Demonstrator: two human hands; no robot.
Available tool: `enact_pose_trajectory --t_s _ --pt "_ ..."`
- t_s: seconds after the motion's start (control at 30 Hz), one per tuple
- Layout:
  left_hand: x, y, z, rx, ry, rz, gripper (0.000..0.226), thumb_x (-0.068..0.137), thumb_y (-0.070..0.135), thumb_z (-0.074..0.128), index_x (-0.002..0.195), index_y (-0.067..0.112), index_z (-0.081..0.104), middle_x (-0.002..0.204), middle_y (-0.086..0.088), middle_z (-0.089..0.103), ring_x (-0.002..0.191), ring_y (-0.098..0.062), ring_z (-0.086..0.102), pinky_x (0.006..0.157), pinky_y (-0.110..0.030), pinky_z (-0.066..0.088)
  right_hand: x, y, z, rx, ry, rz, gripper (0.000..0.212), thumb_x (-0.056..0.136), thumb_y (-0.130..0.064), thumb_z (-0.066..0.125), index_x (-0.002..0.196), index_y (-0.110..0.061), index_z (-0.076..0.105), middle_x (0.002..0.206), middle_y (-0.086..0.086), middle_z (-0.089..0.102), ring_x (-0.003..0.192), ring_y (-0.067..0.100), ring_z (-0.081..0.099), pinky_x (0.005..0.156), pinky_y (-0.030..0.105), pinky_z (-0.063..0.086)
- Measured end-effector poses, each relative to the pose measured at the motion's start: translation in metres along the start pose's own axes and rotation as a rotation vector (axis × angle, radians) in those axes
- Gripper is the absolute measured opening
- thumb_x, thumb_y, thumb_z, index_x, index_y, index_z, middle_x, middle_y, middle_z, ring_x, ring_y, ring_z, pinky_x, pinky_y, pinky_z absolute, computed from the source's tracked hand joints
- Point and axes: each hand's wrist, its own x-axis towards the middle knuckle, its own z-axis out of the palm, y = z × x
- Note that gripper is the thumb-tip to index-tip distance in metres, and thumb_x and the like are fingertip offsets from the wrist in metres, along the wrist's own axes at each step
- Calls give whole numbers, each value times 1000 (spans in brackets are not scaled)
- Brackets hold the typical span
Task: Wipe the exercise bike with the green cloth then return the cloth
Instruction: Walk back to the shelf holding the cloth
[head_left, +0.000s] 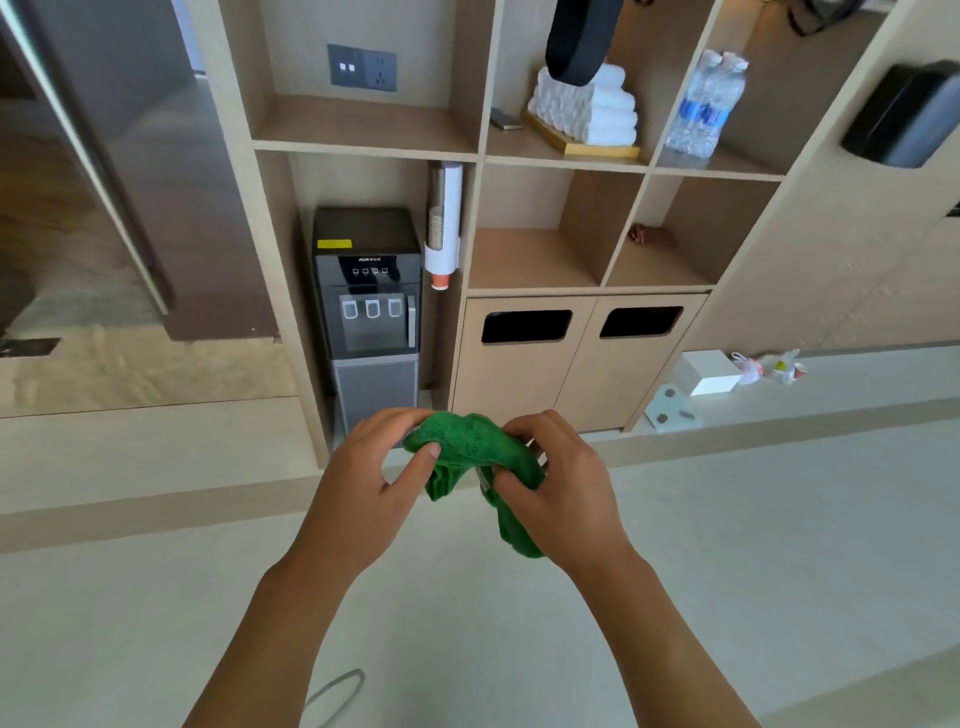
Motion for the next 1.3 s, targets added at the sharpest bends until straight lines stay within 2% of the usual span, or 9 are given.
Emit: enact_pose_trajectory --t_s 0.13,0.3,0.37,0.5,0.63,0.77,0.9,1.1,1.3 --pt "26 -24 -9 -13 50 -19 23 104 21 63 125 26 69 117 19 68 115 -12 64 95 -22 50 40 -1 19 22 -31 -41 27 85 -27 78 109 -30 67 101 -19 62 88 9 61 70 39 57" --pt "60 -51 -8 -9 78 -74 21 106 23 60 124 27 69 116 19 68 115 -11 64 93 -6 41 90 14 40 50 -105 -88 28 85 -25 79 112 -25 69 102 -16 62 88 10 61 72 40 57" --pt "77 -61 -7 -1 94 -113 21 105 23 61 124 29 69 117 19 68 116 -11 63 93 -4 40 113 21 48 69 -131 -119 29 85 -28 77 112 -26 69 102 -16 62 88 9 61 72 40 58" --pt "125 -75 -3 30 152 -125 22 103 28 58 122 36 68 117 19 68 116 -8 63 91 -4 39 173 38 61 105 -186 -197 34 83 -44 63 112 -28 68 102 -17 62 88 7 60 73 34 56" --pt "179 -82 1 51 224 -149 24 102 30 57 122 40 67 119 20 68 118 -6 62 91 -3 40 244 57 68 148 -259 -225 28 86 -34 71 113 -33 66 105 -20 61 93 5 60 77 34 57" --pt "231 -86 5 87 302 -161 25 103 30 57 124 36 68 121 17 68 118 -11 63 92 -5 41 312 72 72 198 -288 -300 32 85 -24 75 113 -34 65 104 -20 60 94 4 61 78 28 54" --pt "271 -89 12 122 359 -185 25 104 29 57 125 34 68 122 15 69 118 -12 64 93 -8 43 365 89 80 237 -329 -356 30 85 -29 71 112 -36 63 103 -20 58 94 5 60 79 27 53" --pt "312 -100 31 143 366 -236 26 107 15 58 125 30 69 118 14 71 116 -14 65 93 -9 45 411 116 96 283 -380 -383 28 85 -30 71 110 -38 61 102 -20 57 91 4 59 74 23 50" --pt "379 -115 34 189 349 -200 21 106 25 56 119 30 71 114 16 71 112 -13 67 89 -11 49 462 139 109 286 -361 -350 30 85 -37 69 113 -42 59 104 -23 56 96 2 60 76 23 54"
